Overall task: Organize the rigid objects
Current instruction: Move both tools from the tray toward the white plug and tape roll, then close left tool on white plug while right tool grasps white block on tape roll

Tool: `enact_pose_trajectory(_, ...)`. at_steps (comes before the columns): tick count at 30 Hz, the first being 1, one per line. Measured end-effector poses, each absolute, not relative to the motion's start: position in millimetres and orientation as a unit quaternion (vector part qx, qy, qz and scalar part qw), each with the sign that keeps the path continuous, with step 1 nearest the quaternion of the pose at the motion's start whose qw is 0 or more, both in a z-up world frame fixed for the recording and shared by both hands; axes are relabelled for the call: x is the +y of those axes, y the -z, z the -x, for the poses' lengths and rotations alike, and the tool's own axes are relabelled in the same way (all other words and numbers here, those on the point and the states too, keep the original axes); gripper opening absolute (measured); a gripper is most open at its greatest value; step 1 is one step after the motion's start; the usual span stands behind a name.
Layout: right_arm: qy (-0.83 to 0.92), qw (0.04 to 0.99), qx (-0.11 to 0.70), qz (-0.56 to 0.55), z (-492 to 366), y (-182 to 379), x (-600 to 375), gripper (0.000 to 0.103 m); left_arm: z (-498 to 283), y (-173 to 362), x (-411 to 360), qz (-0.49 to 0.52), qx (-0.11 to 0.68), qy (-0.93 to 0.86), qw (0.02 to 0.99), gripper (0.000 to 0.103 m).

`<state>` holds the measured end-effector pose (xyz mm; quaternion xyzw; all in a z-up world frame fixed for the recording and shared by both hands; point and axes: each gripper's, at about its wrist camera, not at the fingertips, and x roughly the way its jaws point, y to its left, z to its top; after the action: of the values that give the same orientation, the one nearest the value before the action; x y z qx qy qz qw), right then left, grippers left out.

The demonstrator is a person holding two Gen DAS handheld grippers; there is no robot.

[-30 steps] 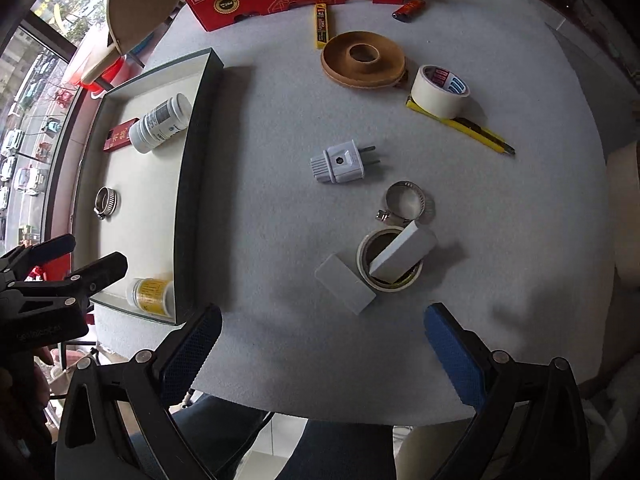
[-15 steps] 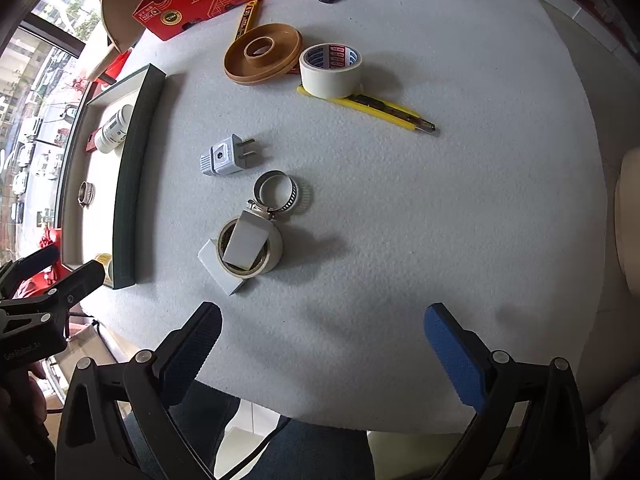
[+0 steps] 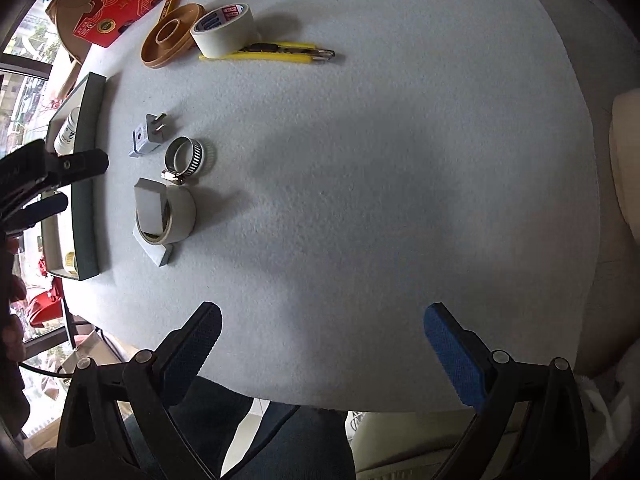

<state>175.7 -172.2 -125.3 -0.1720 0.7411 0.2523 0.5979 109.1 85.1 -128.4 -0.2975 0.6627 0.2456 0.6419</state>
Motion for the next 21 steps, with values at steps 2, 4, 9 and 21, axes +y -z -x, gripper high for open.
enact_pose_trajectory(2, -0.24, 0.595, 0.746, 0.178, -174, 129, -186, 0.102, -121, 140, 87, 0.3, 0.66, -0.255, 0.64, 0.103)
enact_pose_trajectory(4, -0.228, 0.597, 0.748, 0.18, -174, 130, -198, 0.102, -131, 149, 90, 0.296, 0.655, -0.265, 0.643, 0.103)
enact_pose_trajectory(9, -0.205, 0.596, 0.758, 0.167, -179, 133, -213, 0.102, -143, 170, 96, 0.253, 0.669, -0.286, 0.638, 0.103)
enact_pose_trajectory(21, -0.262, 0.602, 0.734, 0.175, -180, 125, -166, 0.102, -120, 179, 116, 0.291, 0.658, -0.296, 0.629, 0.103)
